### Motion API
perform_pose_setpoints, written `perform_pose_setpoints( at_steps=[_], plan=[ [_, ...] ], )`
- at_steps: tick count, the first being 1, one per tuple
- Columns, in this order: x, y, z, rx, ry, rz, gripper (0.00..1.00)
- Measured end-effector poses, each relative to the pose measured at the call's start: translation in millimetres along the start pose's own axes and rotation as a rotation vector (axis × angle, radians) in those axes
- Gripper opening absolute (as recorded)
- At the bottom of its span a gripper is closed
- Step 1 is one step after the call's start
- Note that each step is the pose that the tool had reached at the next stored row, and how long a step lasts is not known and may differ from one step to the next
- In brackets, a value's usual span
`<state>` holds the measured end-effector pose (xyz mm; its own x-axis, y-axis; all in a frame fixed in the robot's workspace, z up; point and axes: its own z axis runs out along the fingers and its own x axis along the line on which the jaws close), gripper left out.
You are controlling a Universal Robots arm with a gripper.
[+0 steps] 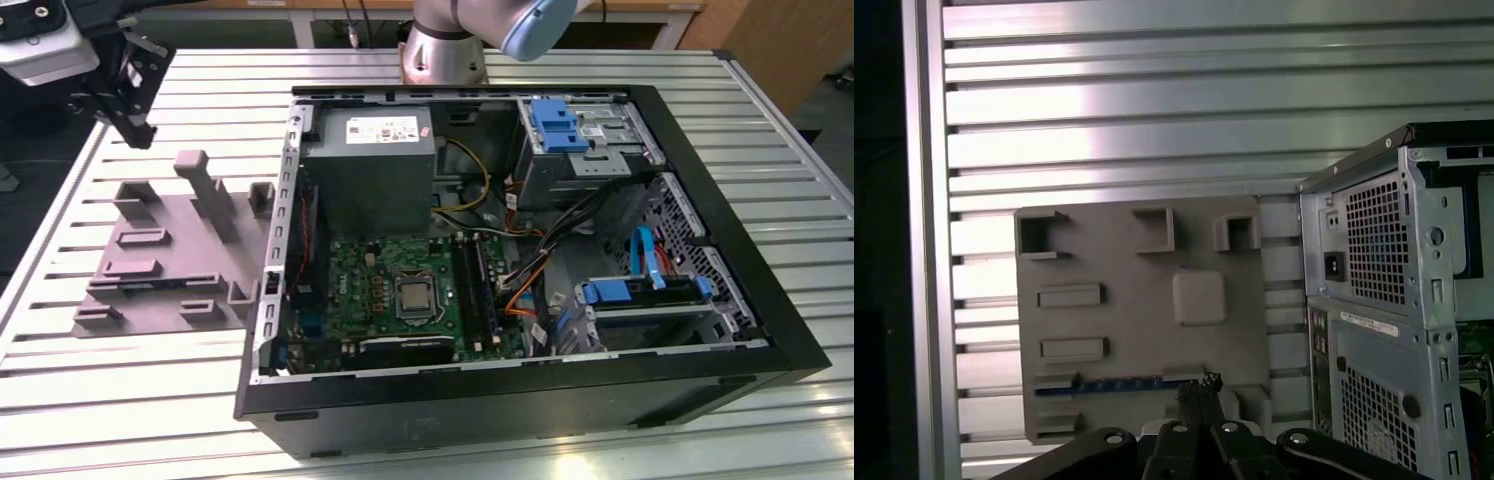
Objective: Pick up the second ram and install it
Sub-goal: 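Reach for the second ram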
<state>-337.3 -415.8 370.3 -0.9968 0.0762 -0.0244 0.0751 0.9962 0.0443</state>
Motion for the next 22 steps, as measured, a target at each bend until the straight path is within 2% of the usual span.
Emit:
perform_pose_setpoints(
  at_steps=[22],
  plan=[
    [20.6, -5.2, 12.0, 0.0000, 0.0000, 0.000, 0.11]
  ],
)
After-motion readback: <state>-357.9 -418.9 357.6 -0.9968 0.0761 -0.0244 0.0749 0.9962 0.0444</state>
